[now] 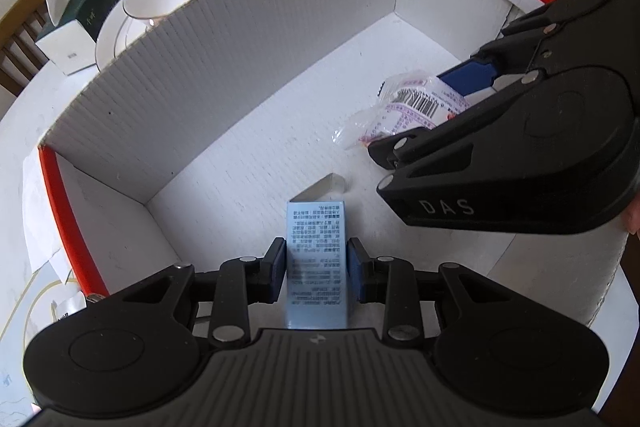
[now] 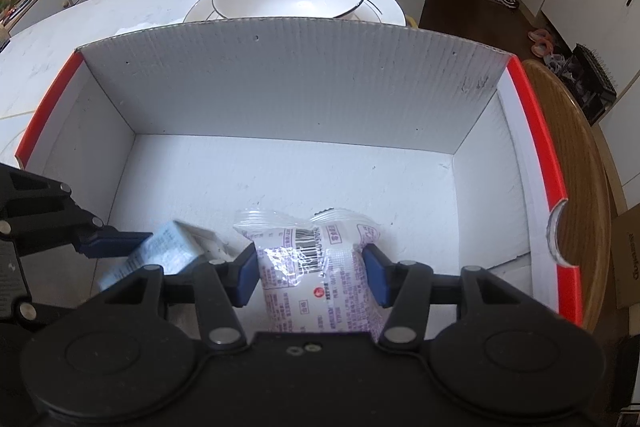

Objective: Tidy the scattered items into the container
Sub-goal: 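Lower both items into the shoebox and open both tools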

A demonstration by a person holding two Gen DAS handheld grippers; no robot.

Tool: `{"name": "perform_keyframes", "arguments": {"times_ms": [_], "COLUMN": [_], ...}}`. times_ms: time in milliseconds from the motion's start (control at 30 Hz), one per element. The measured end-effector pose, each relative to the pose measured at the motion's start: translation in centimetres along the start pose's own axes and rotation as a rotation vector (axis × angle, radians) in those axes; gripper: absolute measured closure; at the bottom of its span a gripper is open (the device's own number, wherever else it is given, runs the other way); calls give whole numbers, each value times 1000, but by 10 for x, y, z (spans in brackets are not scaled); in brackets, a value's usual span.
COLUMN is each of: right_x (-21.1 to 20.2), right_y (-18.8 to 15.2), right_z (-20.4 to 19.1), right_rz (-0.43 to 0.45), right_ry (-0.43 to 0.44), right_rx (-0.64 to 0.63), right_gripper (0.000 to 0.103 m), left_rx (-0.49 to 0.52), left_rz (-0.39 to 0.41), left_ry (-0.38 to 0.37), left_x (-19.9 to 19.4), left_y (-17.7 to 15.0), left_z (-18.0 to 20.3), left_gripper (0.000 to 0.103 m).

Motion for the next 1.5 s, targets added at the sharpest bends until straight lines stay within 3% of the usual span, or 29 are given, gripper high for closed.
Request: {"name": "perform_keyframes", "arguments": {"times_ms": [200,367,467,533,600,700,900,1267,1367,1500], "right_x": [1,-5,-12,-17,-22,-29,-51,-85,-96,-108], "right_y": [-1,4,9,12,15,18,28,39,39,40], "right_z": [-2,0,1,2,3,5,6,-4,-7,-11], "right_rz": [-5,22,37,49,65,77,135,211,237,270], "right_ry": [-6,-10,-4,5,10,20,32,70,80,84], "right_rx": [-6,11,18,25,32,50,57,60,79,108], "right_gripper": [45,31,30,26,22,22,19,14,13,12], "left_rx": [3,-28,-33,-29,-28,-36,-76,-169,-196,-187], "left_rz": [-37,-17,-3,12,35,61,106,224,253,291], "left_ry": [-9,-25,-31,-32,-42,-46,-73,-66,-79,-83], "left_x": [4,1,-2,-5,-9,-16,-29,-67,-78,-91], "left_y": [-3,-2,-2,-2,-1,2,6,4,3,-2], "left_z": [1,-3,-5,-4,-3,-3,-5,-8,-11,-13], "left_gripper": [73,72,72,64,48,42,36,35,27,23]}}
Point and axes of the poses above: each gripper's, at about its wrist camera, not at the fingertips, and x roughly the way its jaws point, z to its right, y to its top, the point moved 6 cm from there along x, roughly the way its jaws point, and after that the axes turned 12 degrees about z, right-handed, at the moved point
